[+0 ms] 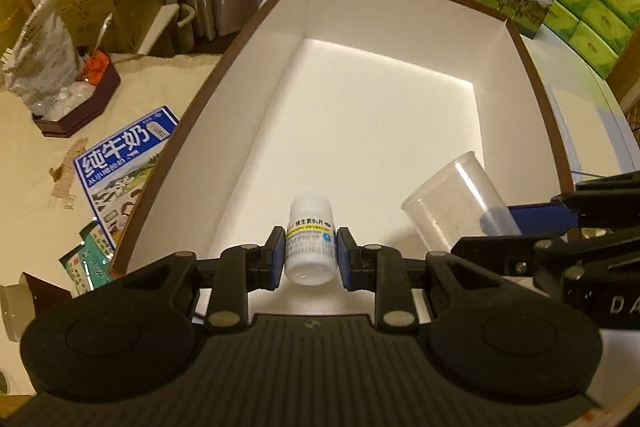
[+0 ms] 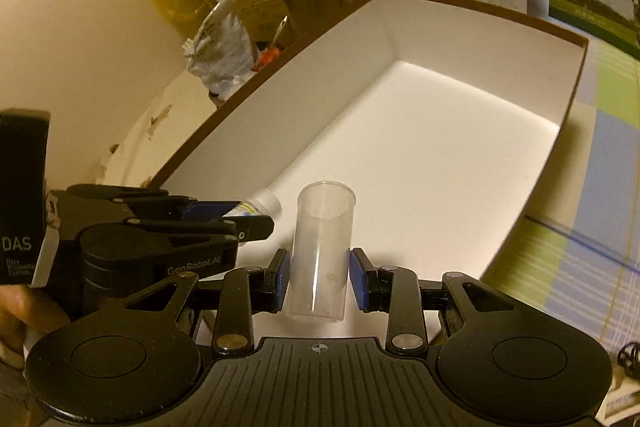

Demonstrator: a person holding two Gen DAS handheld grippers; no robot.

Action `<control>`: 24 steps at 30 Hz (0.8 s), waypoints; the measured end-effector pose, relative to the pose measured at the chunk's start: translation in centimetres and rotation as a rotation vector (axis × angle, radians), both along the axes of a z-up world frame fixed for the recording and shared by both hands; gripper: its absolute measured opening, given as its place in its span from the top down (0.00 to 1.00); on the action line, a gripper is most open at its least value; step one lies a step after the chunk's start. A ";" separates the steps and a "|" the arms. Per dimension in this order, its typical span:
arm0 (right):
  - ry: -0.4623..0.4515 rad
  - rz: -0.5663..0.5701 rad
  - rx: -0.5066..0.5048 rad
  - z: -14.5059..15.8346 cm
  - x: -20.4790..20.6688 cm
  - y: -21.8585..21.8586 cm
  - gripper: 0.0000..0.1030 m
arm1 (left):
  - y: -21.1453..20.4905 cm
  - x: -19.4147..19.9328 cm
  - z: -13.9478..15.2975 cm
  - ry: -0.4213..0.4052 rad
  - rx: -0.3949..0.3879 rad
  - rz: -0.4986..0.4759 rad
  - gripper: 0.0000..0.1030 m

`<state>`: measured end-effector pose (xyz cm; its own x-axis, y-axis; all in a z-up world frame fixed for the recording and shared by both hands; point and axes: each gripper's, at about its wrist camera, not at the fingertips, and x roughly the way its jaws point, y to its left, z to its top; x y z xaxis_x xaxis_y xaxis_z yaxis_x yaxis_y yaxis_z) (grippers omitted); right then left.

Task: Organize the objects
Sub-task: 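Carry pill bottle and clear cup into the open box and release both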

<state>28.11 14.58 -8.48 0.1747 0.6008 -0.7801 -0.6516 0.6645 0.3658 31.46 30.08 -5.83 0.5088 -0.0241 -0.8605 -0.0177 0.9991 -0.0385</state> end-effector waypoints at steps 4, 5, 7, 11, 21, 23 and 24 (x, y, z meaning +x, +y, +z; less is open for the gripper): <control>-0.017 -0.001 -0.028 -0.3 0.1 0.5 0.71 | 0.2 0.4 -0.4 -0.001 0.011 -0.016 0.78; -0.024 -0.001 -0.037 -0.4 0.1 0.6 0.71 | 0.3 0.4 -0.3 -0.003 0.014 -0.020 0.78; -0.033 0.005 -0.046 -0.5 0.1 0.8 0.71 | 0.3 0.5 -0.2 -0.006 0.023 -0.030 0.76; -0.052 0.004 -0.046 -0.5 0.0 1.0 0.71 | 0.2 0.5 0.2 -0.019 0.039 -0.043 0.60; -0.102 0.009 -0.053 0.7 -1.1 0.5 0.53 | 0.1 0.2 1.5 -0.029 0.061 -0.058 0.39; -0.109 0.008 -0.044 1.0 -1.3 0.2 0.50 | 0.1 -0.2 1.8 -0.034 0.064 -0.058 0.38; -0.112 0.007 -0.041 1.2 -1.5 0.0 0.46 | 0.1 -0.3 1.9 -0.035 0.065 -0.058 0.36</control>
